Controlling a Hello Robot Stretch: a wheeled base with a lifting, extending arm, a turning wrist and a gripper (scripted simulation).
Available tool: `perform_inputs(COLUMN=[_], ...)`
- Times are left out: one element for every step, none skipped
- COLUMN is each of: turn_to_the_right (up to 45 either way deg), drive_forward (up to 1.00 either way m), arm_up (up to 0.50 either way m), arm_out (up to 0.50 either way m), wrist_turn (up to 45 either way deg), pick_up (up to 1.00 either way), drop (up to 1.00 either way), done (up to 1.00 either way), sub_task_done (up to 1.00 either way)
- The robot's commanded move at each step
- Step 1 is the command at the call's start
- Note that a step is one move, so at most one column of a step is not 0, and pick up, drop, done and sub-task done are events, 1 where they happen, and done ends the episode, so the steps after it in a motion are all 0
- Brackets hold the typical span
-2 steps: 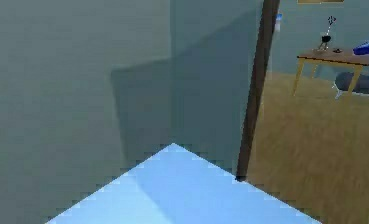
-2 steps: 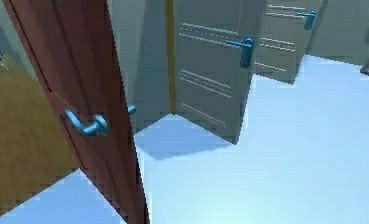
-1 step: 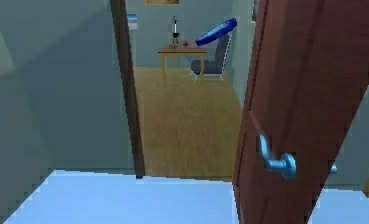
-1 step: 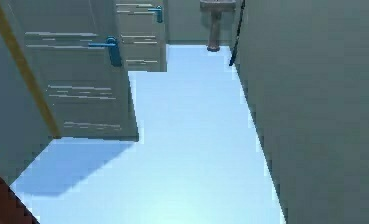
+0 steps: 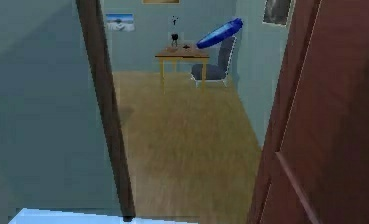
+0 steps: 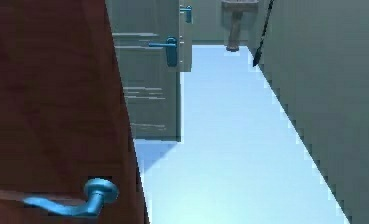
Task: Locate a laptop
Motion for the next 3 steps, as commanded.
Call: perform_inputs(turn_to_the_right=[3.0, -45.0, -45.0], drive_forward=[0.00, 0.00, 0.00], arm_up=[0.00, 0.00, 0.00], arm_out=[0.00, 0.00, 0.00], wrist_turn=[0.0, 0.0, 0.0], pick_up=[0.00, 0.00, 0.00], drop=[0.00, 0.00, 0.00], done=[0.00, 0.00, 0.00], sub_task_done=[0.00, 0.00, 0.00])
